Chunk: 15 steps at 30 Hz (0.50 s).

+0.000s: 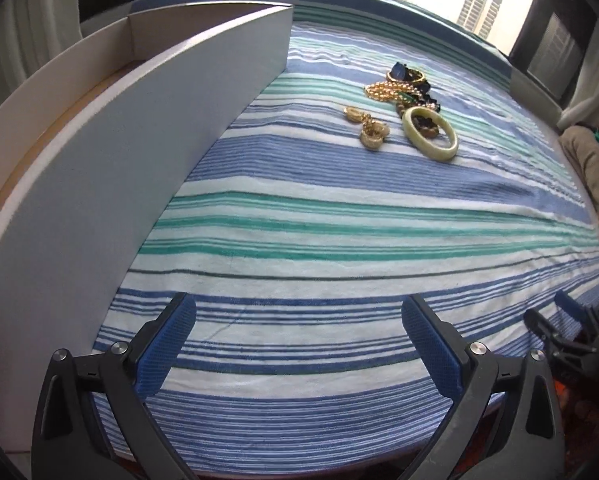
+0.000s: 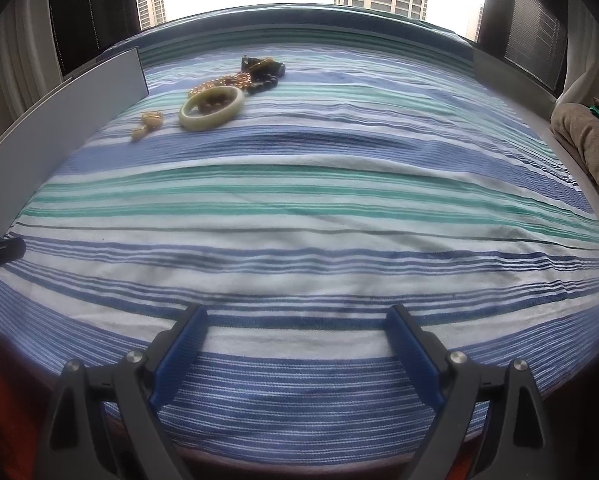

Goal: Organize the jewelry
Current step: 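Lower the left tool onto the gold earrings and close on them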

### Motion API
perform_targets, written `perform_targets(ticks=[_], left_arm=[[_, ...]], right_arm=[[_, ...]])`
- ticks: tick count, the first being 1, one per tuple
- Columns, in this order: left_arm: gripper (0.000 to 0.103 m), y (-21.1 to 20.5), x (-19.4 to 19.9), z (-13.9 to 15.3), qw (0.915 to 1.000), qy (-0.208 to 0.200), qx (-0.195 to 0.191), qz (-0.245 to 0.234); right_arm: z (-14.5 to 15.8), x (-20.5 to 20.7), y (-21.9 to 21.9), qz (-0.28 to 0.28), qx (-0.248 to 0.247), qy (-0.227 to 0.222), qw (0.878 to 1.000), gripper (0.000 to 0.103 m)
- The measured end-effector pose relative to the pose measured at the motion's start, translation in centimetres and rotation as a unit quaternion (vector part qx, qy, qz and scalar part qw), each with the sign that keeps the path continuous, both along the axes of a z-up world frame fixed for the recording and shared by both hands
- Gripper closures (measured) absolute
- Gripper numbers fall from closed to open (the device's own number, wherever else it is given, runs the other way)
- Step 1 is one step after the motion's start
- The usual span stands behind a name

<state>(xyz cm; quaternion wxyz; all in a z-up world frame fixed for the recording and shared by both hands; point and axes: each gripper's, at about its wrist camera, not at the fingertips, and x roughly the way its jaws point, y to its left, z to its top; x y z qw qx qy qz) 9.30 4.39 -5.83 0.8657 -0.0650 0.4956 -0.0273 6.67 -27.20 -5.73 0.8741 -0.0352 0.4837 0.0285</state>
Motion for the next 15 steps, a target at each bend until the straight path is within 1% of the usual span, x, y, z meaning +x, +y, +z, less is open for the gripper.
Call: perform_targets(ticks=[3,6,8,10,11,13,15], left_arm=[[0.001,-1.6,2.3,2.7,0.9995,-0.018,-0.005,-0.027],[0.001,-4.0,5.9,3.8,0.9979,-0.014,-0.001,-0.064],[0.001,-5.6,8.8,3.1,0.9967,-0.014,0.011,-0.080],[0.002,-6.7,11.9,1.5,0.9968,-0.001,0.028,-0.075],[0.008,-6.9,13.3,0.7,0.9971,0.004,0.036,-0.068],[0.015,-7.2,15.4,-0.7,0.9979,0.009,0.042,-0.049],[0.015,-7.6,17.1,-2.1,0.9979,0.016,0.042,-0.047]], right_arm=[[0.0,-0.1,0.0,0.002,0.001,0.001,1.000,0.010],[0.1,-0.2,0.0,0.003,0.001,0.004,1.000,0.010],[0.1,-0.4,0.1,0.002,0.001,0.005,1.000,0.010],[0.1,-0.3,0.1,0.000,0.001,0.007,1.000,0.010],[0.2,-0.3,0.2,0.000,0.001,0.008,1.000,0.010],[0.2,-0.3,0.3,0.000,0.001,0.010,1.000,0.010],[0.2,-0.3,0.3,0.000,0.001,0.010,1.000,0.010]])
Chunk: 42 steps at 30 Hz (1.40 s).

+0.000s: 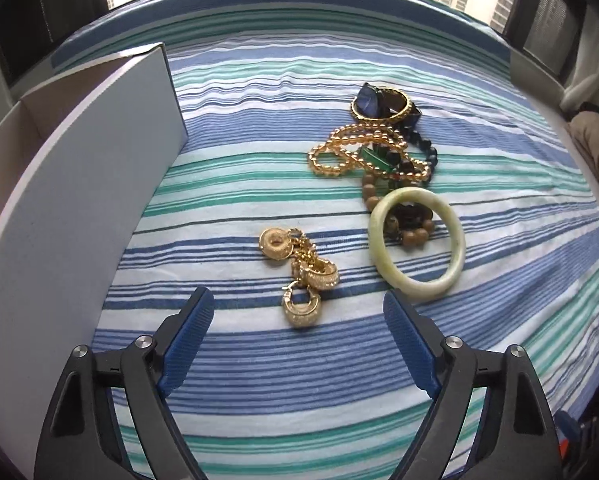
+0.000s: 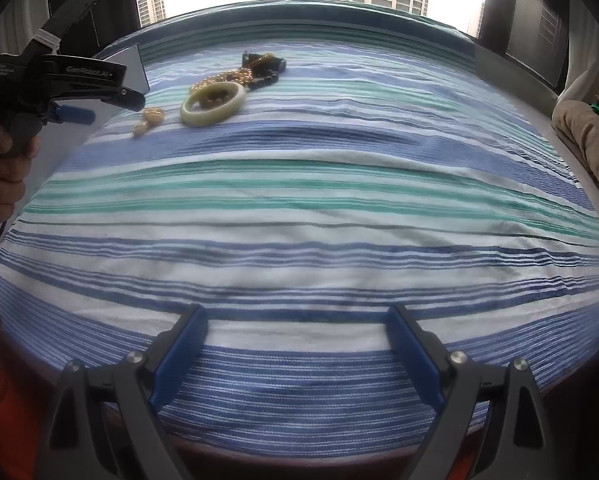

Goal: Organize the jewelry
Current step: 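Lower the left tool onto the gold earrings and close on them, then carry the earrings into the box with the left tool while the right tool places the jade bangle there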

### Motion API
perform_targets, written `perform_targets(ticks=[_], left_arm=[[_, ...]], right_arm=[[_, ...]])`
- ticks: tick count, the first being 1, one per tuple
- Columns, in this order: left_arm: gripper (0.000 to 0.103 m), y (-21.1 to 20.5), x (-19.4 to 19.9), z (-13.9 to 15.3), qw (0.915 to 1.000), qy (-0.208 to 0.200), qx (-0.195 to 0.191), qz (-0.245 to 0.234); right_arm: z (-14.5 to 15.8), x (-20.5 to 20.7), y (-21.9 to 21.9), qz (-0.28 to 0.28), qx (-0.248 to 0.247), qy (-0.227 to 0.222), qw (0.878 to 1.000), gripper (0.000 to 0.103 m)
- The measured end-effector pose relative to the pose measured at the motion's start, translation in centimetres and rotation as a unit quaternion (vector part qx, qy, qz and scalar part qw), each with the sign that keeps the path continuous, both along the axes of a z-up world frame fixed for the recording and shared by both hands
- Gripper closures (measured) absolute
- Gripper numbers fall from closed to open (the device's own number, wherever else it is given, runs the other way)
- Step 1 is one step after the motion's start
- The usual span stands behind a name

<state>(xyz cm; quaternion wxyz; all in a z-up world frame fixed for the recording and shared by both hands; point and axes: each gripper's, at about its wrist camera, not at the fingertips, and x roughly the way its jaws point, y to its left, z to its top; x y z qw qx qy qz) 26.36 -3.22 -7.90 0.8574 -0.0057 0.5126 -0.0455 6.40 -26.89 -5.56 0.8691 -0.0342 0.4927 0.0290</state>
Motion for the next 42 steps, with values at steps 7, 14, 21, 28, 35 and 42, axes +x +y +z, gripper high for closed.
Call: perform_targets(ticks=[7,14,21,28,35,42], left_arm=[[0.038,-0.2,1.6,-2.0,0.9996,-0.019,0.020,0.004],[0.082,2.0,0.5,-0.7,0.9983,-0.016,-0.056,0.001],[0.082,6.1,-5.6,5.2,0.9896,-0.057,-0.131,0.011],[0.082,9.0,-10.5,8.7,0.9850,-0.089,-0.147,0.017],[0.082,11.0,-14.2,9.6,0.9816,-0.091,-0.165,0.031],[0.082,12.0,-15.4,11.6,0.9782,-0.106,-0.175,0.035]], right_arm=[[0.0,-0.4,0.0,0.008,0.001,-0.001,1.000,0.010],[0.1,-0.7,0.1,0.014,0.002,-0.006,1.000,0.010],[1.0,-0.2,-1.2,0.020,0.063,0.025,0.998,0.010],[6.3,7.2,-0.1,0.065,0.157,0.040,0.985,0.012],[2.8,20.3,3.9,0.068,0.135,0.061,0.987,0.054],[-1.1,24.5,5.4,0.054,0.135,0.076,0.986,0.086]])
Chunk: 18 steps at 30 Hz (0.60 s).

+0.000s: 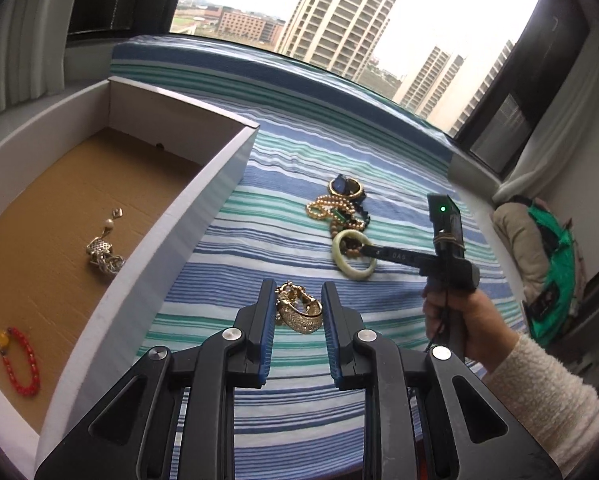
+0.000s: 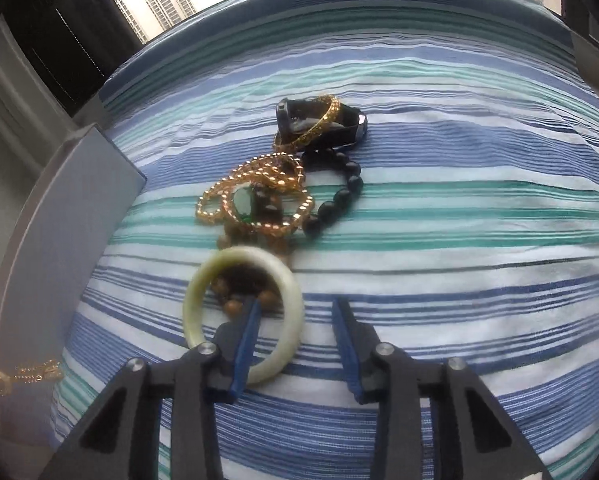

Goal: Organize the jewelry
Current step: 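Carry the earrings into the box with the left tool while the right tool places the jade bangle there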

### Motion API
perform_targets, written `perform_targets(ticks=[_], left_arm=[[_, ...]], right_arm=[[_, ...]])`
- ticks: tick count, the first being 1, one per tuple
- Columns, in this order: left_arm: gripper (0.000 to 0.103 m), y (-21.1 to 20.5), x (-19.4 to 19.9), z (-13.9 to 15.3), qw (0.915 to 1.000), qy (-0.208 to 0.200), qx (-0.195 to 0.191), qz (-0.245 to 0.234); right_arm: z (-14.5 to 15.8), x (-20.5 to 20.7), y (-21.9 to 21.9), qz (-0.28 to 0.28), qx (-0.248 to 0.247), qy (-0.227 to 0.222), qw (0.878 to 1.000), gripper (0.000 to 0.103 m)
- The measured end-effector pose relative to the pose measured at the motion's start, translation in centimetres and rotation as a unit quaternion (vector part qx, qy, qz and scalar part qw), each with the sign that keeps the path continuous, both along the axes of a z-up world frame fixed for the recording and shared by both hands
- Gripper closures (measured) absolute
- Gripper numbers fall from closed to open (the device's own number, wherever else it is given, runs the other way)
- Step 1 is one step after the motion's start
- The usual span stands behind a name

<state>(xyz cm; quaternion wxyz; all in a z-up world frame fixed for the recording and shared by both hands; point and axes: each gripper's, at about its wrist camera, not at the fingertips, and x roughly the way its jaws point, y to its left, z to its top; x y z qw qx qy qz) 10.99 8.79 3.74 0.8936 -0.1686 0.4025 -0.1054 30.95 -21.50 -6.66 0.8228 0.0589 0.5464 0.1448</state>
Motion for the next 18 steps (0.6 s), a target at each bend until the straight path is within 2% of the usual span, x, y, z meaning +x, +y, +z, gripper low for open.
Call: perform_targets(ticks=[1,5,9,12,16,18], left_arm=[[0.082,0.1,-0.2,0.4,1.0000,-0.003,-0.002,0.001],[0.082,1.2,-1.4,2.3,0.9997,-0.021,-0.013,0.004],[0.082,3.7,-3.2,4.9,0.9985,-0.042,-0.031,0.012],[0.082,6.1,-4.5,7.3,0.9963,-0.071,-0.035,0.035],[0.082,9.8,-5.9,9.9,0.9911,-0.105,-0.023,0.079],[0.081,11.6,-5.9,10.1,0.9884,-0.108,-0.009,0.106]], right_arm=[[-0.1,0.0,0.0,-0.003,0.000,-0.002,1.000,0.091],[1.1,-1.2,-0.1,-0.007,-0.007,-0.027,1.000,0.091],[4.9,-2.8,-0.3,-0.002,0.017,-0.059,0.998,0.090],[8.4,-3.9,0.2,0.012,0.045,-0.083,0.995,0.090],[12.9,-4.4,3.4,0.048,0.085,-0.110,0.989,0.090],[14.6,-4.3,5.9,0.073,0.108,-0.114,0.985,0.090]])
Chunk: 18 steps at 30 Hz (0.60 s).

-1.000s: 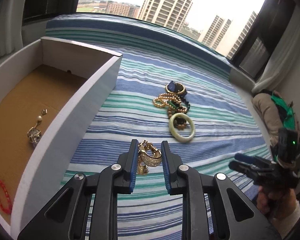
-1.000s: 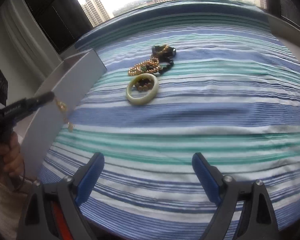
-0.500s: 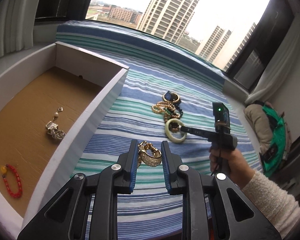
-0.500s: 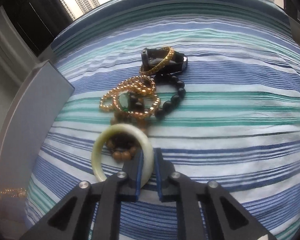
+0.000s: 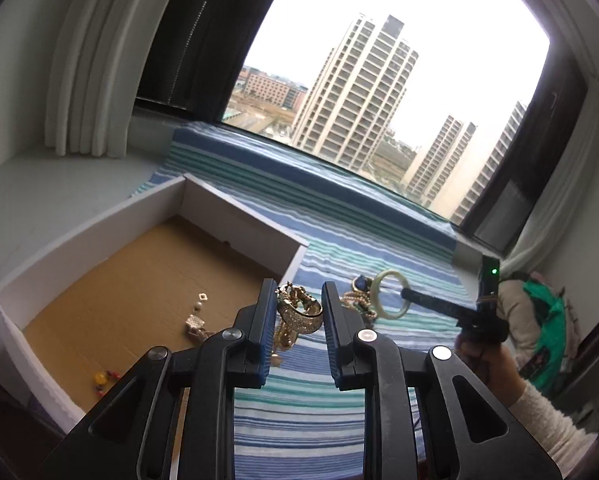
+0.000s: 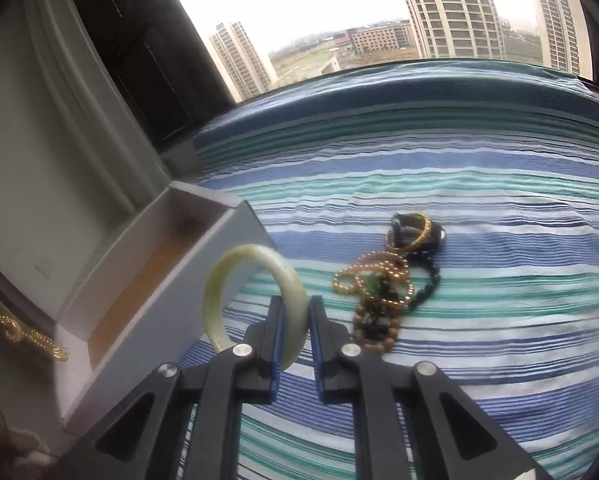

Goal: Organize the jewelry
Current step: 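Carry the earrings into the box with the left tool while the right tool places the jade bangle there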

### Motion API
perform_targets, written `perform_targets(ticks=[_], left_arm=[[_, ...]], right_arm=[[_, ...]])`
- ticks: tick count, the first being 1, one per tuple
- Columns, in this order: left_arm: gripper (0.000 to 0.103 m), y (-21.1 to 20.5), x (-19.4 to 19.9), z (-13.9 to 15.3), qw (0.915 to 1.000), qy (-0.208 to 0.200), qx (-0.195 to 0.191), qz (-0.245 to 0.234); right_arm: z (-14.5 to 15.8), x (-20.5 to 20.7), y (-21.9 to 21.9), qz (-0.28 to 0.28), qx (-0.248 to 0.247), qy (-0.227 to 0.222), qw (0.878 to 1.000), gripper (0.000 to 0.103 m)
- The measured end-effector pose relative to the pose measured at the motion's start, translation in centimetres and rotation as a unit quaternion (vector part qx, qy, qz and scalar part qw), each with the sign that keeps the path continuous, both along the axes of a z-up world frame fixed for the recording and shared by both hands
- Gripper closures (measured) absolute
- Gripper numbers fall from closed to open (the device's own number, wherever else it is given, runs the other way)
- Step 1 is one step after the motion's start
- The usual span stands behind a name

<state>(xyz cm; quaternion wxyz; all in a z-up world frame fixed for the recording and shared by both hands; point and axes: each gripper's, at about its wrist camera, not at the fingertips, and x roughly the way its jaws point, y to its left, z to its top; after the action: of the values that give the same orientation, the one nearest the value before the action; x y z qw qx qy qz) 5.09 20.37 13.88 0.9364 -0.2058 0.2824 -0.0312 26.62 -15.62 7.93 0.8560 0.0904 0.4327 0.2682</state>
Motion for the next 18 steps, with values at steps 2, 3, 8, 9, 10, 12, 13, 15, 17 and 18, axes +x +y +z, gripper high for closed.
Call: perform_targets(ticks=[2,3,8,9,10,12,13,15,17,18], left_arm=[[0.081,1.7,0.3,-0.7,0.9998,0.010,-0.002,0.019],[0.081,2.6,0.7,-1.4,0.9994,0.019,-0.002,0.028],[0.082,5.9,3.6,-6.9,0.9943,0.088,-0.012,0.059],[0.082,6.3,4.2,-8.1,0.9927,0.103,-0.014,0.062],[0.082,6.7,4.7,-9.3,0.9909,0.116,-0.014,0.067],[0.082,7.3,5.6,-11.5,0.9873,0.139,-0.018,0.074],[0.082,7.6,6.0,-12.5,0.9858,0.149,-0.022,0.076],[0.082,7.8,6.5,-14.0,0.9828,0.165,-0.031,0.077],[0.081,7.7,7.1,-15.0,0.9808,0.178,-0.030,0.075],[0.081,7.6,7.3,-15.4,0.9801,0.183,-0.022,0.075]], right_arm=[[1.2,0.1,2.9,0.028,0.016,0.001,0.999,0.090],[1.5,0.1,4.5,0.043,0.023,0.003,0.999,0.090],[0.8,0.3,14.0,0.110,0.016,0.010,0.994,0.090],[0.2,0.6,15.9,0.123,0.007,0.014,0.992,0.090],[-0.5,1.0,17.7,0.132,-0.003,0.019,0.991,0.090],[-2.1,2.0,21.2,0.151,-0.032,0.028,0.988,0.090],[-2.9,2.5,22.6,0.157,-0.050,0.027,0.986,0.090],[-4.8,3.6,24.9,0.166,-0.085,0.034,0.982,0.090],[-6.4,4.6,26.4,0.167,-0.116,0.038,0.978,0.090],[-7.0,5.0,26.9,0.167,-0.129,0.039,0.977,0.090]])
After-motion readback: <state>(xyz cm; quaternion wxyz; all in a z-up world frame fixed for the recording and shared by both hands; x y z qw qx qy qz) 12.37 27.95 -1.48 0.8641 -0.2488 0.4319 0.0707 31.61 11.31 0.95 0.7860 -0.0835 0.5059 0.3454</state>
